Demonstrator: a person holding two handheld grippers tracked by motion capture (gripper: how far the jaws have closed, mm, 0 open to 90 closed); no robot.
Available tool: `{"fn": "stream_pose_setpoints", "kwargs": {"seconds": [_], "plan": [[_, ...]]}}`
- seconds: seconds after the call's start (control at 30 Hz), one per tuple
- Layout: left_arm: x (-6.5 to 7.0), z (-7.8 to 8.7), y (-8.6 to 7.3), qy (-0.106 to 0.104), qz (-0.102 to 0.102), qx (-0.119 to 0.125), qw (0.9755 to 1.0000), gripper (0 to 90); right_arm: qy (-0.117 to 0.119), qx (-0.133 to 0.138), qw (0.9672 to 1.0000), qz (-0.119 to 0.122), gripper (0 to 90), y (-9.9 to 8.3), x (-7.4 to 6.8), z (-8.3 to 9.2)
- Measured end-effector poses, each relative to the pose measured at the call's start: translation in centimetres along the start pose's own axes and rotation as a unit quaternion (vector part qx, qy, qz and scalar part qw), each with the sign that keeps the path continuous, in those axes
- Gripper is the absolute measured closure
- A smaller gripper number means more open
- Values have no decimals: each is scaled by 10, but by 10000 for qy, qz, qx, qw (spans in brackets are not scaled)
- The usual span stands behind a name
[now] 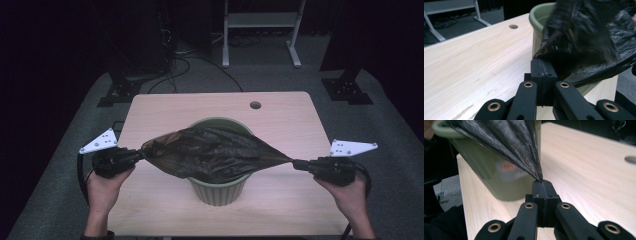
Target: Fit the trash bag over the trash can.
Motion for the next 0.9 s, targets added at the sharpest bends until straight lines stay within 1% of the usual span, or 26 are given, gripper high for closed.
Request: {"fn": "stream_pose_setpoints", "kwargs": {"seconds": [0.03,0.07,0.1,0.13,0.17,0.27,0.3,0.33,0.37,0.4,0.43,0.47,0.5,0.53,0.57,0.6,0.63,0.67,0.7,0.73,0.77,0.83,0.87,0.9], "plan": [[-1,-3,-6,2,48,-62,10000,900,-30,-61,9999,-93,900,-9,4,-1],[-1,-3,-6,2,48,-62,10000,900,-30,-61,9999,-93,900,-9,4,-1],[-2,-6,-12,8,81,-141,9999,900,-82,-107,9998,-167,900,-16,9,-1],[-2,-6,-12,8,81,-141,9999,900,-82,-107,9998,-167,900,-16,9,-1],[-2,-9,-17,-54,146,-139,9998,900,-144,-169,9995,-215,900,-23,13,-2],[-1,-12,-19,-114,145,-121,9998,900,-141,-180,9994,-269,900,-27,16,-2],[1,-11,-15,-160,97,-23,9998,899,-152,-137,9995,-240,887,-26,16,0],[1,-10,-12,-189,113,26,9998,854,-153,-97,9996,-230,849,-25,15,1],[2,-7,-8,-177,108,86,9997,772,-134,-41,9996,-250,784,-22,15,3],[2,-7,-8,-177,108,86,9997,706,-134,-41,9996,-250,784,-22,15,3],[2,-3,-4,-158,78,168,9997,706,-149,47,9995,-260,731,-18,15,6],[3,2,1,-194,61,258,9995,595,-177,144,9995,-234,670,-12,15,12],[5,11,8,-271,45,363,9990,550,-227,227,9993,-212,638,-7,15,15],[5,11,8,-271,45,363,9990,509,-216,266,9992,-216,635,-5,16,18],[8,17,14,-311,-12,471,9984,445,-227,345,9990,-196,607,0,16,22],[10,23,18,-330,-63,497,9982,388,-236,430,9986,-188,587,4,15,25],[11,27,21,-347,-123,510,9980,365,-215,495,9984,-186,584,8,14,28],[13,31,24,-348,-173,562,9977,365,-215,495,9984,-186,584,8,14,28],[17,37,32,-404,-256,643,9968,335,-197,599,9979,-118,573,15,11,31],[17,37,32,-404,-256,643,9968,325,-197,599,9979,-118,573,15,11,31],[20,41,39,-411,-360,664,9963,307,-155,597,9981,-59,560,21,7,29],[20,41,43,-395,-390,672,9962,291,-117,580,9982,-5,559,26,3,25],[21,41,48,-403,-432,693,9958,291,-117,580,9982,-5,559,26,3,25],[23,39,56,-438,-513,721,9951,281,-78,554,9984,56,552,31,-1,19]]}}
Point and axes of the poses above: each handheld gripper's, and its own axes: z roughly backward along the jaws, y roughly out of its top, x roughly to its right, the point moved 7 cm from there along -z, roughly forward along the jaws, and after that the axes turned 6 degrees about -z, right-handed, at the moved point
